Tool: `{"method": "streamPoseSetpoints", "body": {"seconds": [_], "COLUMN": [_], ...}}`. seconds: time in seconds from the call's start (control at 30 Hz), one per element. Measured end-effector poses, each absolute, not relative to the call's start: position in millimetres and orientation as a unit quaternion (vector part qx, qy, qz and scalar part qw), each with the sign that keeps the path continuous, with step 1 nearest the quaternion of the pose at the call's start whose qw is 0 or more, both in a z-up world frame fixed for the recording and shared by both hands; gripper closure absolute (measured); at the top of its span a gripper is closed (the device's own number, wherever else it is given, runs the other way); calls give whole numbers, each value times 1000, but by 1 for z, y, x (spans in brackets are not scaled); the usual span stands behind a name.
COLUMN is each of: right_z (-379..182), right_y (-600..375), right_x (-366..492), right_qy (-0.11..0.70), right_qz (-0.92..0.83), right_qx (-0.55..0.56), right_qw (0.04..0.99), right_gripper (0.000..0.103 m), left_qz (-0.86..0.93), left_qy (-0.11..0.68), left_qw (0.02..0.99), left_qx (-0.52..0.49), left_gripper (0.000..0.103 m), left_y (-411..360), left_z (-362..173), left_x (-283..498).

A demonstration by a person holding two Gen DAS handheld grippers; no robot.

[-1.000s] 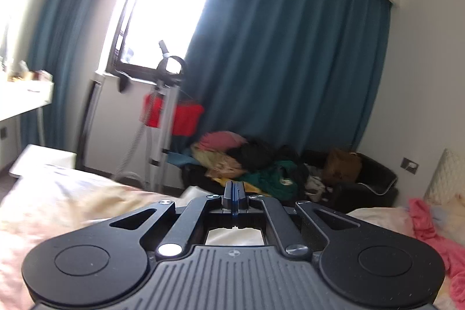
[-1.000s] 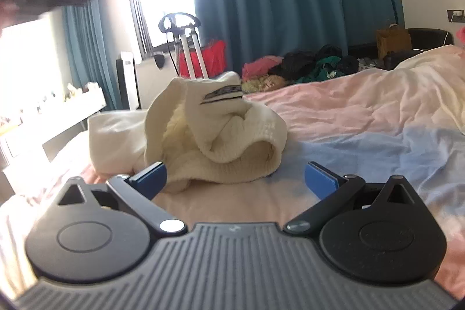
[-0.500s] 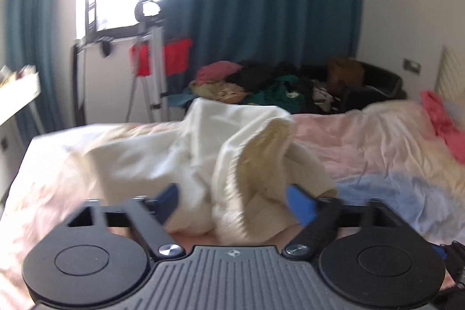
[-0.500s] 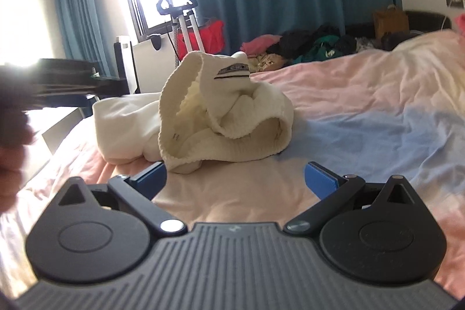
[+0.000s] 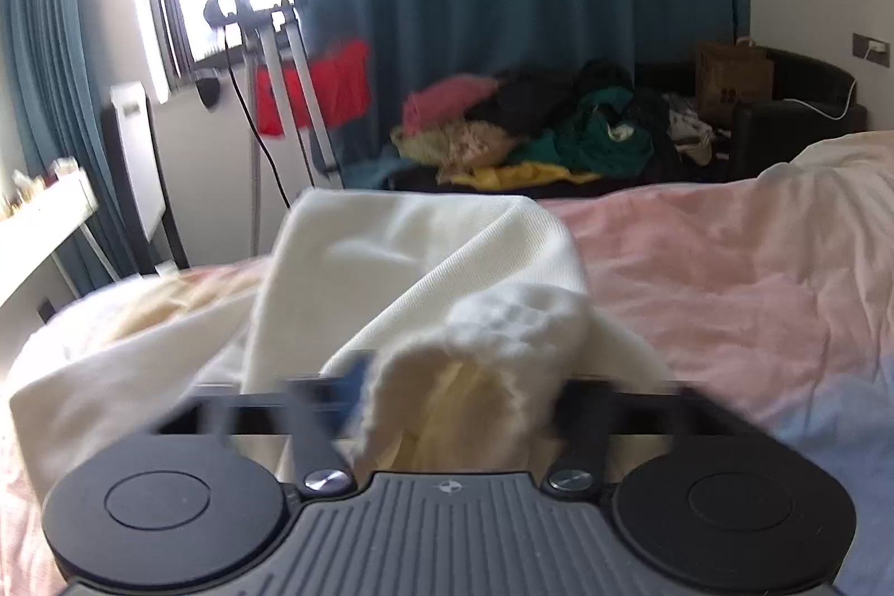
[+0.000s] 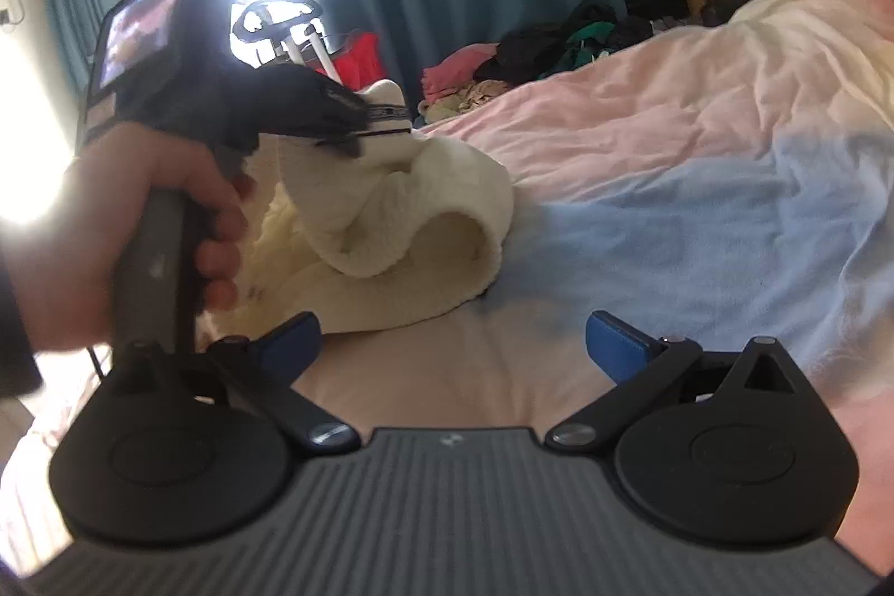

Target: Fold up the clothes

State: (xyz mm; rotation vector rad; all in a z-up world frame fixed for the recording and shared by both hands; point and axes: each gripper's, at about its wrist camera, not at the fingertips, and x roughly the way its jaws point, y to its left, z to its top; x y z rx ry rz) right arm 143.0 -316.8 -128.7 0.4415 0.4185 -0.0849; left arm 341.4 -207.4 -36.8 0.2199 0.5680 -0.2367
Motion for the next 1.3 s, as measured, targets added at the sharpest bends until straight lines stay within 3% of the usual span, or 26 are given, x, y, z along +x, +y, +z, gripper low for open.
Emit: {"method": "streamPoseSetpoints", "body": {"seconds": [0.13,0.3,0.47,0.67,1.0,1.13,1.23,1.3], "right_z": [-131,-124,-109,-99,-117,-122,-132,-139], "right_y": [-323,-327,-321,-298,-216,-214,-228,-225], "right_x": [145,131,105,84,80,92,106,114], "right_qy": [202,187,167,198,284,267,260,277], "right_qz": [-43,-42,-15,48,102,71,67,56], "right_qx": [229,259,274,282,160,175,261,256], "right_qw": [951,947,947,937,940,945,927,924], "right_gripper": [0,0,0,0,3,29,30,33], "left_qz": [-107,-137,-146,-95,-31,-40,-53,-57], "left_qy": [269,236,203,221,218,204,195,193], "left_qw": [955,959,956,954,952,951,951,950], "left_qx": [57,-76,-154,-177,-213,-228,-235,-238], "left_gripper": [85,85,85,85,85,85,85,85], "left_y": [-197,-144,-66,38,148,153,151,153], "left_z": [-3,78,110,68,-19,-22,-25,-30], "left_x": [332,259,178,123,105,110,120,124]}}
